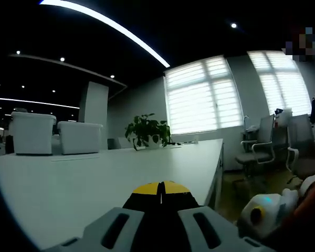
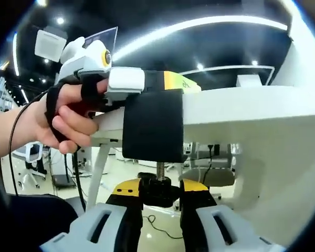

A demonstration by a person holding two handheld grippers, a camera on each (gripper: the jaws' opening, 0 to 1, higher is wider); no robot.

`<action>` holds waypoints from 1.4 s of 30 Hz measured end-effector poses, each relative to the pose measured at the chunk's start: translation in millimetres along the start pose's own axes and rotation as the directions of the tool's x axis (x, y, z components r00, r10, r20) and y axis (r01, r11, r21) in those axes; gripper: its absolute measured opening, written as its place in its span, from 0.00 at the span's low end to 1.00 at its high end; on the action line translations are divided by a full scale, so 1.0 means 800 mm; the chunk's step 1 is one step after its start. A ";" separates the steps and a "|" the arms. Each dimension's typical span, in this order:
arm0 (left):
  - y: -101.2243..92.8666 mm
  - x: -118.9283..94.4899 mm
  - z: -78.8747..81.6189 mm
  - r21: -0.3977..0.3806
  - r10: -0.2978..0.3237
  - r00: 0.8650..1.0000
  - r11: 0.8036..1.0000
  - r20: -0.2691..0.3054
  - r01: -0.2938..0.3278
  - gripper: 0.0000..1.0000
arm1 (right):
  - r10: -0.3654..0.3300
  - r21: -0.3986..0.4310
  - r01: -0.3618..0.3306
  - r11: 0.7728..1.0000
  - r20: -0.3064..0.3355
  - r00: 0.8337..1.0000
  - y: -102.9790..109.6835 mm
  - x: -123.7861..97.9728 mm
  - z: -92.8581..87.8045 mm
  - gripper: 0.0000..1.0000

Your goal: Clamp the fixed fixture on the desktop, loosen the retaining clip, secure it to the edge of the desk, and tighten the retaining clip.

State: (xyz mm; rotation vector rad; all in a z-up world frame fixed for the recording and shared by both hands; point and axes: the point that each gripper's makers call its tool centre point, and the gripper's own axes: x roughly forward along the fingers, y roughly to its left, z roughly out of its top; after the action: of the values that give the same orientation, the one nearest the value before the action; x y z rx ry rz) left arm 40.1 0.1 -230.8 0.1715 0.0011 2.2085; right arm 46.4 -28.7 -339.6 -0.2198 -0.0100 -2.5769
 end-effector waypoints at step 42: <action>-0.003 0.003 -0.004 -0.060 -0.020 0.999 0.998 -0.028 0.018 0.14 | 0.137 0.074 -0.140 0.987 0.053 0.989 0.004 0.001 0.006 0.35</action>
State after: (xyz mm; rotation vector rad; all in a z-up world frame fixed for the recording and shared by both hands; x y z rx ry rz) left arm 40.7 3.5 -233.7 0.1056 -0.0475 2.1892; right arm 47.9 -31.4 -334.7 -0.2443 -0.1089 -2.4270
